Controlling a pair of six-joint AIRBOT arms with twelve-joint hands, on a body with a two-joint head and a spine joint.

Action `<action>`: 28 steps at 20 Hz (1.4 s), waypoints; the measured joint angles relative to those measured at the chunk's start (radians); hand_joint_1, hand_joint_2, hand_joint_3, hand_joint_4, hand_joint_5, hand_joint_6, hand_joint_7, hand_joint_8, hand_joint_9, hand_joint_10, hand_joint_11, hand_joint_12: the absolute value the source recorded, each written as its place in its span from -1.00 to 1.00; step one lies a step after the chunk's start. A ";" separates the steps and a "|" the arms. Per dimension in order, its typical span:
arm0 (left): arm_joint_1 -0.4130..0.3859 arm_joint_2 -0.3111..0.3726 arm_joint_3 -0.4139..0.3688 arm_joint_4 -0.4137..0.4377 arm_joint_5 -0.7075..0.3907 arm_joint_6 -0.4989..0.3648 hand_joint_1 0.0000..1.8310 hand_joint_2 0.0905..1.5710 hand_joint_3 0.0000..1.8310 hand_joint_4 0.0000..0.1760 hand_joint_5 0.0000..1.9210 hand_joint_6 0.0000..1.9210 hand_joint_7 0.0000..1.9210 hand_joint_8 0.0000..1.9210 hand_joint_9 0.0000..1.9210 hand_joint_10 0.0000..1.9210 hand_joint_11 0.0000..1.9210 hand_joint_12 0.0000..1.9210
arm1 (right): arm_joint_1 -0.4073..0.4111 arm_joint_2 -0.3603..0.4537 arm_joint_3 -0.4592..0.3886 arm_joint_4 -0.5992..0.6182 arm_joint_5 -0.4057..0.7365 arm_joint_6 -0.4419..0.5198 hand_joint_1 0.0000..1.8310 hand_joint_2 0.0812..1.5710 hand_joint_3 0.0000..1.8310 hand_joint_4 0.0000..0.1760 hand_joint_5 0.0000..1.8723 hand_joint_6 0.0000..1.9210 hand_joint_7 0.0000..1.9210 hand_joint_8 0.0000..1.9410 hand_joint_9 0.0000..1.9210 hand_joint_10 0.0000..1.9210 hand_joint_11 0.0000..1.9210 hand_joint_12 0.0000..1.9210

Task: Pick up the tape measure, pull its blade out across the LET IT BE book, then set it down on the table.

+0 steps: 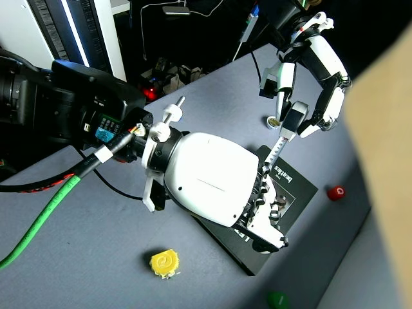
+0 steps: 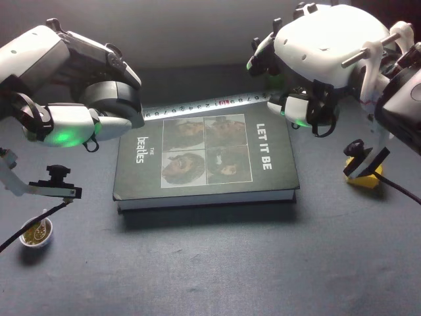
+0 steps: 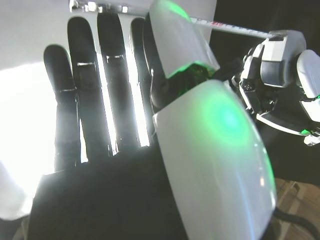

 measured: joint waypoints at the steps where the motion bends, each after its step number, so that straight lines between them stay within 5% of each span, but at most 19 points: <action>1: 0.000 0.000 0.000 0.000 0.000 0.000 0.52 0.32 -1.00 -1.00 0.11 -0.32 0.19 -0.18 -0.05 0.25 -0.12 0.12 | 0.000 0.006 -0.005 0.000 0.000 0.000 0.13 0.47 -1.00 -1.00 -0.18 -0.99 -0.06 -0.99 -0.18 -0.83 -0.67 0.36; 28: 0.014 0.002 -0.002 0.014 -0.009 0.018 0.52 0.33 -1.00 -1.00 0.12 -0.32 0.17 -0.15 -0.05 0.26 -0.11 0.09 | -0.039 0.011 -0.006 0.013 0.001 -0.007 0.13 0.47 -1.00 -1.00 -0.14 -0.98 -0.05 -0.99 -0.18 -0.81 -0.66 0.36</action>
